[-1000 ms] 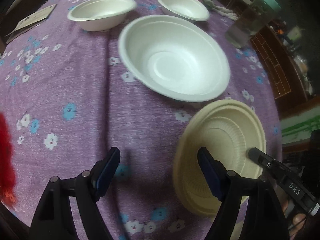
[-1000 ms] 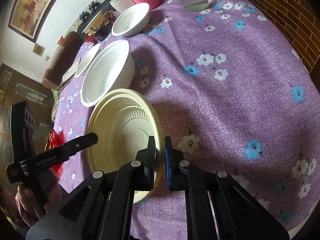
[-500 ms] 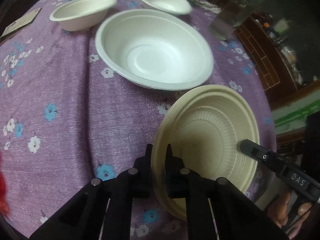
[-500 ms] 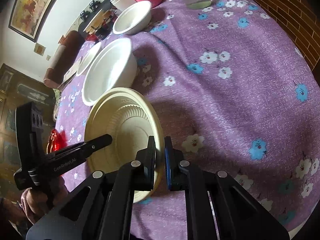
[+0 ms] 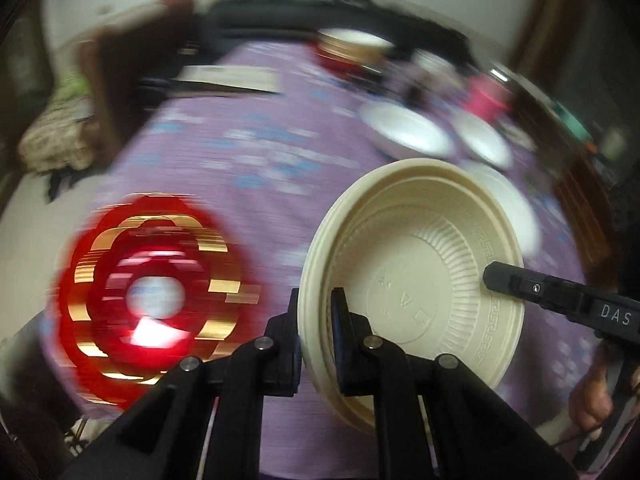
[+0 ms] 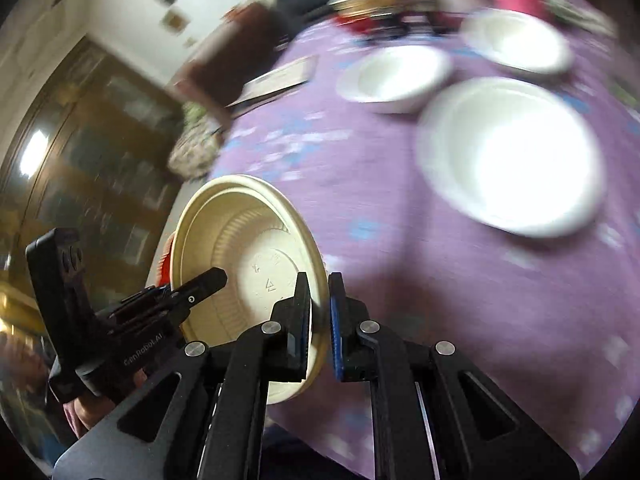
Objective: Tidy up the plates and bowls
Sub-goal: 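Lower the beige plate with the right gripper onto the red stack held by the left gripper, then open the right gripper and grasp the rim of a white bowl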
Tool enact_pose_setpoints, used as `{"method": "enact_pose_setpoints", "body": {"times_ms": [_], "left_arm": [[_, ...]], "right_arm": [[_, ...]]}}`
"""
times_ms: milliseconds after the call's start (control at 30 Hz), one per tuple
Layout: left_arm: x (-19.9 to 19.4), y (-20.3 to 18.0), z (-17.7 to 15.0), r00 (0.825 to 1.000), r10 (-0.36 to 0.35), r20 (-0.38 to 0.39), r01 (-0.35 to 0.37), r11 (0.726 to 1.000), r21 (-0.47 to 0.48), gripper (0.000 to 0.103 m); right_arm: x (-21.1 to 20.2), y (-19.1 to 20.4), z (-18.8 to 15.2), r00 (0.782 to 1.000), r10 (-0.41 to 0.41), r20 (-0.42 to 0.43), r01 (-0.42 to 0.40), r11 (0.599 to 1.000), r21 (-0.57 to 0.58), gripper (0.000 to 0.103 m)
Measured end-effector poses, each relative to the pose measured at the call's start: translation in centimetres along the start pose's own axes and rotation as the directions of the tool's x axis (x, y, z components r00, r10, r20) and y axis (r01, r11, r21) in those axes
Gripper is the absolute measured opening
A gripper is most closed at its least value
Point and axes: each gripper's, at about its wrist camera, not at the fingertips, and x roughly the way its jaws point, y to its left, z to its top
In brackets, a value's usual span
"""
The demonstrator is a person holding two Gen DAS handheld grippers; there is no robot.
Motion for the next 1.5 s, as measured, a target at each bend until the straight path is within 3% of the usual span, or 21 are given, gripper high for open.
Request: {"method": "enact_pose_setpoints", "body": {"times_ms": [100, 167, 333, 367, 400, 500, 567, 633, 767, 900, 1100, 1233, 1367, 1433, 1500], "left_arm": [[-0.7, 5.6, 0.1, 0.991, 0.125, 0.035, -0.122, 0.989, -0.087, 0.012], [-0.5, 8.2, 0.0, 0.985, 0.169, 0.029, -0.164, 0.978, -0.125, 0.013], [1.5, 12.1, -0.1, 0.959, 0.283, 0.027, -0.275, 0.947, -0.169, 0.014], [1.7, 12.3, -0.2, 0.954, 0.297, 0.031, -0.288, 0.942, -0.17, 0.017], [2.0, 12.9, -0.2, 0.948, 0.317, 0.039, -0.306, 0.937, -0.171, 0.027], [2.7, 13.9, -0.5, 0.906, 0.42, 0.043, -0.407, 0.896, -0.178, 0.057], [2.3, 14.6, -1.0, 0.885, 0.461, 0.064, -0.443, 0.877, -0.187, 0.059], [1.4, 15.1, -1.2, 0.882, 0.464, 0.082, -0.438, 0.871, -0.223, 0.059], [-1.3, 15.2, -2.1, 0.874, 0.465, 0.141, -0.417, 0.867, -0.274, 0.061], [-2.4, 12.6, -1.7, 0.886, 0.417, 0.202, -0.364, 0.896, -0.255, 0.064], [-1.5, 4.8, 1.3, 0.95, 0.22, 0.223, -0.201, 0.974, -0.104, 0.073], [0.9, 0.6, 4.3, 0.98, 0.134, 0.148, -0.122, 0.988, -0.093, 0.076], [3.9, -1.9, 7.8, 0.993, 0.094, 0.068, -0.083, 0.986, -0.145, 0.079], [6.3, -3.0, 10.7, 0.997, 0.079, 0.017, -0.075, 0.981, -0.177, 0.079], [8.5, -4.0, 12.9, 0.997, 0.071, -0.027, -0.075, 0.979, -0.189, 0.079]], "right_arm": [[5.2, 5.9, 1.4, 0.999, 0.025, -0.037, -0.028, 0.996, -0.086, 0.008], [8.8, 9.3, 2.0, 0.997, 0.029, -0.065, -0.037, 0.991, -0.129, 0.009], [15.6, 13.4, 2.5, 0.996, 0.004, -0.092, -0.021, 0.984, -0.18, 0.009], [16.7, 13.7, 2.4, 0.995, 0.006, -0.104, -0.025, 0.983, -0.184, 0.009], [17.9, 14.2, 2.2, 0.993, -0.01, -0.114, -0.013, 0.98, -0.201, 0.009], [19.2, 14.7, 1.4, 0.993, -0.069, -0.098, 0.042, 0.966, -0.256, 0.012], [19.2, 14.5, 1.5, 0.992, -0.094, -0.088, 0.068, 0.963, -0.263, 0.013], [18.2, 13.9, 1.8, 0.994, -0.053, -0.091, 0.03, 0.971, -0.237, 0.014], [15.6, 12.7, 1.6, 0.999, -0.039, -0.026, 0.032, 0.974, -0.224, 0.014], [13.7, 10.7, 1.1, 0.999, -0.04, -0.02, 0.036, 0.981, -0.189, 0.014], [10.4, 6.5, 2.3, 0.998, -0.053, -0.015, 0.051, 0.991, -0.121, 0.014], [6.4, 2.1, 5.5, 0.995, -0.093, 0.038, 0.095, 0.994, -0.055, 0.014], [2.9, -2.6, 10.2, 0.985, -0.16, 0.057, 0.158, 0.987, 0.032, 0.014], [1.9, -4.8, 12.8, 0.979, -0.2, 0.044, 0.197, 0.977, 0.08, 0.028], [1.5, -6.9, 15.2, 0.978, -0.205, 0.027, 0.2, 0.972, 0.124, 0.032]]}}
